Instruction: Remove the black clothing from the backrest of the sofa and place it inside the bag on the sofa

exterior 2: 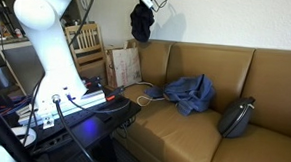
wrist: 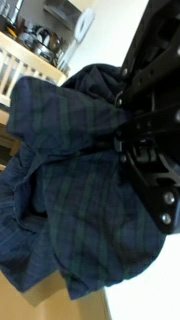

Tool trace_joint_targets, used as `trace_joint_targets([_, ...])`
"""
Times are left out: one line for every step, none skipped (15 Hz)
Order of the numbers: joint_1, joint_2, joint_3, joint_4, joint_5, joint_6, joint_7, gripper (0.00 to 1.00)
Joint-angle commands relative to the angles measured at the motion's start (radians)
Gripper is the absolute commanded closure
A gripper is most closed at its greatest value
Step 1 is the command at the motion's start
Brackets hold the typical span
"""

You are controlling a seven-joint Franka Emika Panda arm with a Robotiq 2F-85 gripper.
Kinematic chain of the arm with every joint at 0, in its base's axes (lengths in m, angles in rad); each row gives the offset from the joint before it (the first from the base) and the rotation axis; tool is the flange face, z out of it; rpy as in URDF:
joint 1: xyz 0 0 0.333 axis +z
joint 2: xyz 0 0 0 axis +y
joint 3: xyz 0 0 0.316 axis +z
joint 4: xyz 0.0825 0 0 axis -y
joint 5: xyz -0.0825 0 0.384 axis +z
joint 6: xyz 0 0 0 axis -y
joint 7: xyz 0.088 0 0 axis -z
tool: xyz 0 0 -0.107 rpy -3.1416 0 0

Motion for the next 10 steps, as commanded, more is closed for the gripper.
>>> trace_joint_targets([0.040, -0.141, -0.041, -0.105, 0.081, -0.151, -0.059, 0.98])
trace_joint_targets([0.076, -0.129, -0.064, -0.102, 0.083, -0.179, -0.069, 0.98])
trace_joint_targets([0.113, -0.141, -0.093, -0.128, 0.074, -0.191, -0.071, 0.98])
trace_joint_targets([0.154, -0.142, -0.127, -0.152, 0.057, -0.185, -0.071, 0.98])
trace_joint_targets([0.195, -0.131, -0.164, -0.178, 0.039, -0.182, -0.071, 0.98])
trace_joint_targets([0.233, -0.119, -0.196, -0.203, 0.015, -0.169, -0.072, 0.98])
trace_joint_targets([0.267, -0.104, -0.224, -0.234, -0.006, -0.151, -0.076, 0.98])
trace_joint_targets([0.298, -0.090, -0.245, -0.260, -0.026, -0.134, -0.080, 0.98])
trace_joint_targets([0.331, -0.074, -0.263, -0.282, -0.059, -0.095, -0.096, 0.98])
trace_joint_targets([0.356, -0.056, -0.273, -0.294, -0.092, -0.068, -0.099, 0.98])
